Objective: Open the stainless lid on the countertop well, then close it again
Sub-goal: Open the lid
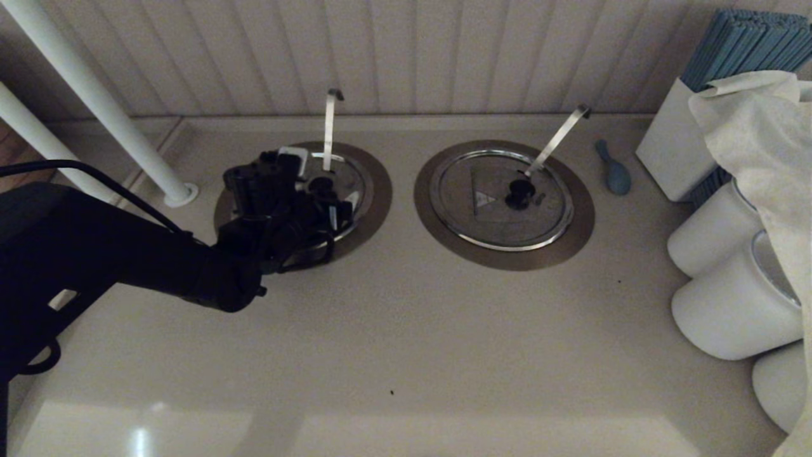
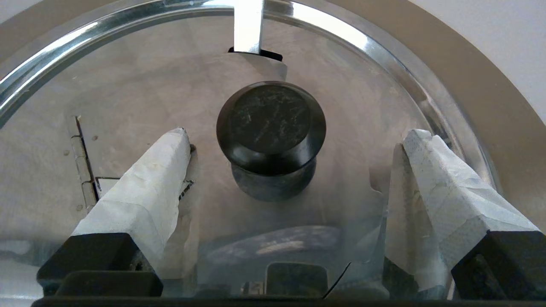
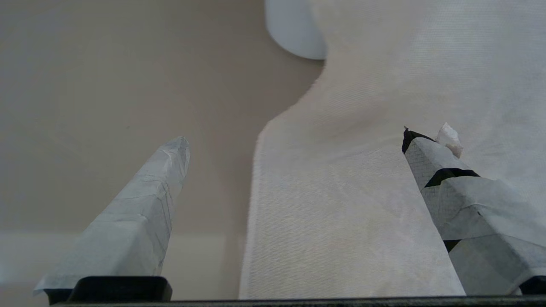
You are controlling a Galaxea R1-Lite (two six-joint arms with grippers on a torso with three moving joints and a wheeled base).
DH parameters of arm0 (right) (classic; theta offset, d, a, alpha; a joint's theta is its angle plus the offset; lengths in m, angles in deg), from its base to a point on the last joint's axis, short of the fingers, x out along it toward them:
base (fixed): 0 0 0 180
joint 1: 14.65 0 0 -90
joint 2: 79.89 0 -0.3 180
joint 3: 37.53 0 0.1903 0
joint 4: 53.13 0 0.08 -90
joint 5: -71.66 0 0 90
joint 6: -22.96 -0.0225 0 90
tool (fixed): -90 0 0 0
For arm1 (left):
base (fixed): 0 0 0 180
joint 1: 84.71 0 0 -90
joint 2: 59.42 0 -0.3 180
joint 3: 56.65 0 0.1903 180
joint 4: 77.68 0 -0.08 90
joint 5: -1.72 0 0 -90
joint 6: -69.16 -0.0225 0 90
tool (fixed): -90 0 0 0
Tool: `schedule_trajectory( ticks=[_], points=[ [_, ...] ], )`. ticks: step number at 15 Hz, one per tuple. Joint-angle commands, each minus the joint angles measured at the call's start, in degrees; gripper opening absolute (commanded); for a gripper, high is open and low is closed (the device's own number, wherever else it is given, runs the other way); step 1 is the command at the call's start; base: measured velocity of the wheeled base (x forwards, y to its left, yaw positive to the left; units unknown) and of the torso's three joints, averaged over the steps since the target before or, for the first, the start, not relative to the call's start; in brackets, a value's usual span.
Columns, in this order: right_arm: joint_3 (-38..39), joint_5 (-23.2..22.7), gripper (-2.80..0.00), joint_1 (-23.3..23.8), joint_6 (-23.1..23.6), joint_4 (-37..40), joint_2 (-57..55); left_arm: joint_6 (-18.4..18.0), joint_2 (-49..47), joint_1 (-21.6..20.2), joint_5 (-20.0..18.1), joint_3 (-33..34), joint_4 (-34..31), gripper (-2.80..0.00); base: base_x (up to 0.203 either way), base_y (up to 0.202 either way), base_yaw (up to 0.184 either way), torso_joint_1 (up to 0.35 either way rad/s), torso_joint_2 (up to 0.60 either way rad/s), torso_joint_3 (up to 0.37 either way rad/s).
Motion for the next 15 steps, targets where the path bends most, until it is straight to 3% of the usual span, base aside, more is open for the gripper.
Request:
schedule_trajectory(
  ticks=[1,4,7,10,15],
  points=[
    [0.00,-0.01,0.00,-0.02,0.04,-0.01,0.00,-0.40,-0.56,-0.50,0.03,-0.30,0.09,0.00,0.000,0.000,0.000,0.000,0.00,0.000],
    [0.00,-0.01,0.00,-0.08,0.04,0.01,0.00,-0.53,-0.43,-1.11,0.11,-1.84,0.65,0.00,0.000,0.000,0.000,0.000,0.00,0.000],
    [0.00,-0.01,0.00,0.00,0.04,-0.01,0.00,3.46,-0.58,-1.10,0.56,-3.55,5.16,0.00,0.000,0.000,0.000,0.000,0.00,0.000],
    [0.00,-0.01,0.00,-0.08,0.04,0.00,0.00,5.18,1.08,-1.19,0.47,-3.11,5.84,0.00,0.000,0.000,0.000,0.000,0.00,0.000],
    [0.00,-0.01,0.00,0.00,0.04,-0.01,0.00,5.19,2.15,-2.58,0.02,-2.41,5.60,0.00,0.000,0.000,0.000,0.000,0.00,0.000]
  ],
)
